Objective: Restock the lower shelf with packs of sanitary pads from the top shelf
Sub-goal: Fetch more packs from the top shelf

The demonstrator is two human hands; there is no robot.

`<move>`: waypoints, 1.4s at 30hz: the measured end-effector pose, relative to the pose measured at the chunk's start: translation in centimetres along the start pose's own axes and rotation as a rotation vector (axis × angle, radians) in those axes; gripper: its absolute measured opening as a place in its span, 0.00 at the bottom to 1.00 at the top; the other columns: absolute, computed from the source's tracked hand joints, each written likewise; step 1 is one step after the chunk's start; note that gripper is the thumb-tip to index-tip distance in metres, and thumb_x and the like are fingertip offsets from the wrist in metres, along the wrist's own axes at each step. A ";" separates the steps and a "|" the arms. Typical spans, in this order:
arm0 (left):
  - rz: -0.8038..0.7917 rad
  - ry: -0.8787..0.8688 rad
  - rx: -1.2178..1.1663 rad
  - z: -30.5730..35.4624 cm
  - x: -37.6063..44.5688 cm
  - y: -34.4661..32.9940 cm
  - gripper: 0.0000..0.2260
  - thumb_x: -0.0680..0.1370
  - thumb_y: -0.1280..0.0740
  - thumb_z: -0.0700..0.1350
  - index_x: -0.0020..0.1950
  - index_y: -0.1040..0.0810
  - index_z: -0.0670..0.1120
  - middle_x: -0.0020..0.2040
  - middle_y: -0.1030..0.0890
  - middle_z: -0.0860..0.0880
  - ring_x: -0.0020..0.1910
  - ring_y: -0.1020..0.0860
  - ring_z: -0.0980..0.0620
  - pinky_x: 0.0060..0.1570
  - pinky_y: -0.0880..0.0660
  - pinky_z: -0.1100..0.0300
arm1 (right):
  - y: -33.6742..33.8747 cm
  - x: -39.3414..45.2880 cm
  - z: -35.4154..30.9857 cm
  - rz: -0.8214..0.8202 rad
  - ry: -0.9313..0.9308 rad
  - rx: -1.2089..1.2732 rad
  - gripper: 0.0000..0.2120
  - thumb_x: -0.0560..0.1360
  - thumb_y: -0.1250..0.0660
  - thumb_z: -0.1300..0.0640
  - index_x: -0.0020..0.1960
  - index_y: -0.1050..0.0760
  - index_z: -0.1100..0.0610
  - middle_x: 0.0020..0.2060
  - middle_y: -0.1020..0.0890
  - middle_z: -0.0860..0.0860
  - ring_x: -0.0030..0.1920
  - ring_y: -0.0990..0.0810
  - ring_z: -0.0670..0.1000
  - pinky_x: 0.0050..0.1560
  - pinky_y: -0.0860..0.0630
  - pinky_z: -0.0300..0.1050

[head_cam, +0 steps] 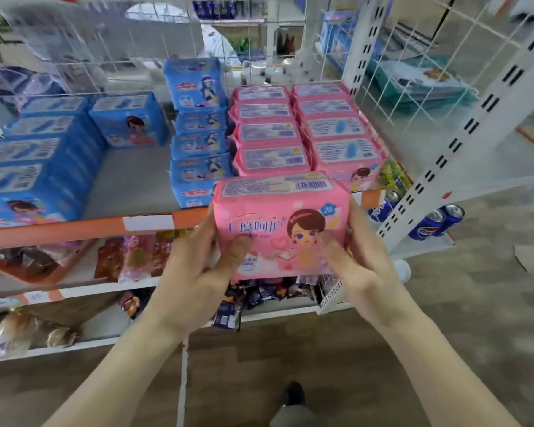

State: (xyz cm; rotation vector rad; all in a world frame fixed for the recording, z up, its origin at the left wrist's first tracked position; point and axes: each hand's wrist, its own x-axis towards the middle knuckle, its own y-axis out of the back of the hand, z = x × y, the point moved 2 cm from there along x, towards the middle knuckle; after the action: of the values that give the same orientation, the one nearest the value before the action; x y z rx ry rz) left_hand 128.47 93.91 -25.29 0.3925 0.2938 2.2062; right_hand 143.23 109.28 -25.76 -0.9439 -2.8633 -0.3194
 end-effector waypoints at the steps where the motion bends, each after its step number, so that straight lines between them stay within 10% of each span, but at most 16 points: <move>1: 0.012 0.003 0.002 0.0 0.6 -0.4 0.07 0.81 0.35 0.51 0.59 0.24 0.55 0.49 0.18 0.68 0.50 0.20 0.66 0.48 0.28 0.73 | 0.7 0.7 0.3 -0.015 0.006 -0.017 0.27 0.80 0.38 0.52 0.78 0.39 0.52 0.66 0.22 0.49 0.69 0.25 0.53 0.69 0.29 0.61; 7: 0.068 0.003 0.059 -0.3 3.5 -0.5 0.10 0.82 0.36 0.49 0.63 0.24 0.51 0.51 0.17 0.65 0.52 0.20 0.62 0.51 0.23 0.64 | 2.2 4.4 0.9 -0.081 0.022 -0.075 0.19 0.81 0.38 0.56 0.71 0.32 0.57 0.49 0.18 0.34 0.46 0.20 0.36 0.44 0.26 0.30; 17: 0.083 0.003 0.101 -2.0 7.7 2.7 0.08 0.82 0.35 0.49 0.61 0.24 0.56 0.46 0.21 0.75 0.48 0.22 0.71 0.44 0.30 0.77 | 0.5 8.4 0.7 -0.015 -0.036 -0.167 0.07 0.82 0.38 0.60 0.59 0.28 0.54 0.36 0.19 0.34 0.36 0.21 0.37 0.40 0.23 0.36; 26: 0.097 -0.008 0.005 -3.8 14.1 5.6 0.11 0.78 0.32 0.52 0.58 0.18 0.53 0.50 0.15 0.59 0.49 0.20 0.63 0.55 0.21 0.57 | -0.5 14.6 -1.0 0.074 -0.015 -0.337 0.13 0.81 0.36 0.63 0.46 0.28 0.45 0.33 0.19 0.31 0.34 0.23 0.33 0.38 0.30 0.25; 34: 0.167 0.078 0.077 -3.6 21.5 5.1 0.14 0.66 0.21 0.49 0.50 0.14 0.49 0.48 0.13 0.50 0.50 0.16 0.52 0.55 0.19 0.48 | 1.2 21.7 -1.0 0.073 0.017 -0.570 0.13 0.79 0.34 0.62 0.63 0.25 0.58 0.49 0.17 0.47 0.47 0.18 0.40 0.52 0.21 0.40; 38: 0.256 0.093 0.160 -3.9 25.8 5.2 0.16 0.63 0.19 0.48 0.48 0.15 0.46 0.46 0.14 0.48 0.44 0.17 0.52 0.48 0.18 0.51 | 1.8 25.9 -0.7 0.039 0.095 -0.638 0.16 0.78 0.30 0.56 0.64 0.27 0.54 0.39 0.24 0.38 0.37 0.23 0.32 0.38 0.30 0.24; 42: 0.297 0.112 0.306 -4.4 29.5 4.9 0.16 0.62 0.21 0.48 0.48 0.14 0.45 0.41 0.15 0.49 0.41 0.20 0.51 0.39 0.22 0.57 | 2.9 30.1 0.7 0.012 0.128 -0.658 0.27 0.76 0.27 0.51 0.72 0.30 0.57 0.42 0.24 0.41 0.48 0.22 0.45 0.48 0.31 0.34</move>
State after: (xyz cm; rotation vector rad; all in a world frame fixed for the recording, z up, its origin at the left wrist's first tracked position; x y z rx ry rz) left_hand 106.01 113.93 -22.45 0.5059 0.6769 2.4841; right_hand 120.81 128.98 -20.86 -0.9684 -2.6550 -1.3196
